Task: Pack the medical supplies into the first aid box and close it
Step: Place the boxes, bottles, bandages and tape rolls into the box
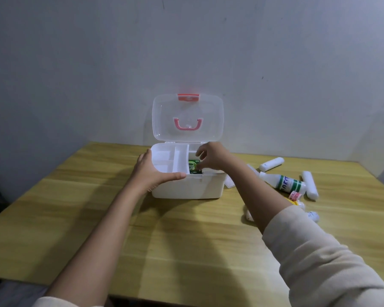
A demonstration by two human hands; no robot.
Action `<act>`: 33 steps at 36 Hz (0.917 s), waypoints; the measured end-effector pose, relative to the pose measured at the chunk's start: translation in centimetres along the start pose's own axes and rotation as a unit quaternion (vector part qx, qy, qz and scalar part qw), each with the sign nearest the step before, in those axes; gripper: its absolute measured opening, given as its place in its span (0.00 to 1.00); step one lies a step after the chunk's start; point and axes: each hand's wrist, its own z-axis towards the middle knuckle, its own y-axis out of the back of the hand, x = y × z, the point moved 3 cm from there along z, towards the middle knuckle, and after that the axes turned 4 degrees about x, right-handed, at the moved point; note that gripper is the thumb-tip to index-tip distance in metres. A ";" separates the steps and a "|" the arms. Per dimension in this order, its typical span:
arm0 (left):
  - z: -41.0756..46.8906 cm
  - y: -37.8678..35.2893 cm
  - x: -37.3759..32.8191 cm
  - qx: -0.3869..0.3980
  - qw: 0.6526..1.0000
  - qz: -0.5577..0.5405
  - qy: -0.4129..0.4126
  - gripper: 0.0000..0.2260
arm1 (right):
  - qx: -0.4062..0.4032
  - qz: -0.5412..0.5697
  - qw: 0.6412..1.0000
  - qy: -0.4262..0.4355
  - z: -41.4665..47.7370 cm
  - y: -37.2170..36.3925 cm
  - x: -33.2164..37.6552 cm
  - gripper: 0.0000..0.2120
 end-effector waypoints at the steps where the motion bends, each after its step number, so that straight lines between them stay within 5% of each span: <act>1: 0.0 0.0 0.0 -0.001 1.000 -0.003 -0.002 0.57 | -0.015 0.028 0.999 0.007 -0.2 0.7 -0.1 0.20; 10: 0.3 -0.1 0.4 -0.007 1.000 -0.007 -0.016 0.54 | -0.206 0.210 0.954 -0.057 -4.1 5.7 -7.6 0.12; 16: 0.5 -0.2 0.6 -0.015 1.000 -0.012 -0.023 0.54 | 0.025 0.143 0.984 -0.103 -4.9 2.9 -12.6 0.25; 20: 0.7 -0.2 0.7 -0.019 0.999 -0.016 -0.030 0.52 | 0.103 0.099 0.982 -0.124 -5.1 1.1 -13.2 0.29; 25: 0.7 -0.2 0.8 -0.021 0.999 -0.018 -0.034 0.52 | 0.132 0.061 0.983 -0.111 -4.3 0.4 -12.6 0.34; 33: 0.4 -0.1 0.6 -0.023 0.999 -0.023 -0.035 0.51 | 0.065 0.008 0.994 -0.084 -3.3 0.0 -12.4 0.32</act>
